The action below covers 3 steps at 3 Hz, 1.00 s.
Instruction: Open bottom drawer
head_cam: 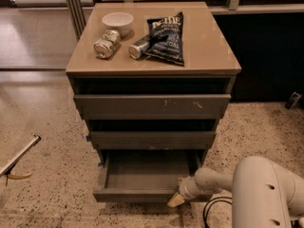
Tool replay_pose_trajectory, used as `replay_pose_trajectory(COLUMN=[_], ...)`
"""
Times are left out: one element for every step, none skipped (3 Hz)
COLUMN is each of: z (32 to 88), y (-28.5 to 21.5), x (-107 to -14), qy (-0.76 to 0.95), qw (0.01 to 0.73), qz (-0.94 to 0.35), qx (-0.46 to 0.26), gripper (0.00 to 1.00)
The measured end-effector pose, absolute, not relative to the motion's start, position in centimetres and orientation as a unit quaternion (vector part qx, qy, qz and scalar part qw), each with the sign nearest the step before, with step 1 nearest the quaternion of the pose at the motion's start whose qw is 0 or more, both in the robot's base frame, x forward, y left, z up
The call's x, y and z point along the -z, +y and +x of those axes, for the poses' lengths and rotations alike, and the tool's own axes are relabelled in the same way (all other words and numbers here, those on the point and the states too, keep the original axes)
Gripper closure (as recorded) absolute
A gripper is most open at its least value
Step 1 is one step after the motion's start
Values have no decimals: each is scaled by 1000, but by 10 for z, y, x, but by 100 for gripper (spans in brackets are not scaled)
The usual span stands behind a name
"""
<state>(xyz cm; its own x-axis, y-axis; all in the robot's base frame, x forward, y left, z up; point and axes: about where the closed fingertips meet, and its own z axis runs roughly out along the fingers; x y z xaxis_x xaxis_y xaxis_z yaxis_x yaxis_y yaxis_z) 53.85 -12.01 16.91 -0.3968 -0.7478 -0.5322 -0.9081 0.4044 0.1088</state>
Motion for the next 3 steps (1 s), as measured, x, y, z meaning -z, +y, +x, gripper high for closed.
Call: replay_pose_trajectory(z=[538,530,510], y=[-120,-122,-127], x=[-169,-165,-156], qy=[813,814,817], qw=[205,198,180], qz=[-509,-509,-510], qx=[-195,-197,-197], gripper=[0,0,0])
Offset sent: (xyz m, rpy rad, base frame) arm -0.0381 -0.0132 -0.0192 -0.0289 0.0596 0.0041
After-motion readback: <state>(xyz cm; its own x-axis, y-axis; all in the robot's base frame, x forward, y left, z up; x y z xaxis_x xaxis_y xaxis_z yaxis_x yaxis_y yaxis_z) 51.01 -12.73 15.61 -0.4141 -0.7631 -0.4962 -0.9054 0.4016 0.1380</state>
